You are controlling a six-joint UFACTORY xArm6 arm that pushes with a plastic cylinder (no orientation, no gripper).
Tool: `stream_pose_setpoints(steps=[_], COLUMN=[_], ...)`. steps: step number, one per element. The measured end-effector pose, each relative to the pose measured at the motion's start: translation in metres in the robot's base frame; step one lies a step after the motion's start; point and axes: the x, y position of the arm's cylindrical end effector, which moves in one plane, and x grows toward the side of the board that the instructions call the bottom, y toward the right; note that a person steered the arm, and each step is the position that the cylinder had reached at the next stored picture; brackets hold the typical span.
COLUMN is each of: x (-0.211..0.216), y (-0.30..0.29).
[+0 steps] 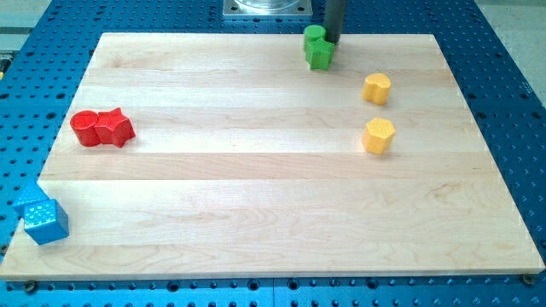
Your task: Put the green star parallel to the green circle
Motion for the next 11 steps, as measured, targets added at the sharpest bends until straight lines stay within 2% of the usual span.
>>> stream_pose_setpoints(steps=[1, 2, 3, 4, 5, 6, 8, 9, 10, 11], x=[0.009, 0.041, 0.022, 0.0, 0.01, 0.033, 0.04, 0.04, 0.079, 0.123], y=[-0.057, -0.106, -0.067, -0.005, 0.036, 0.04, -0.05, 0.023, 0.038, -0.012])
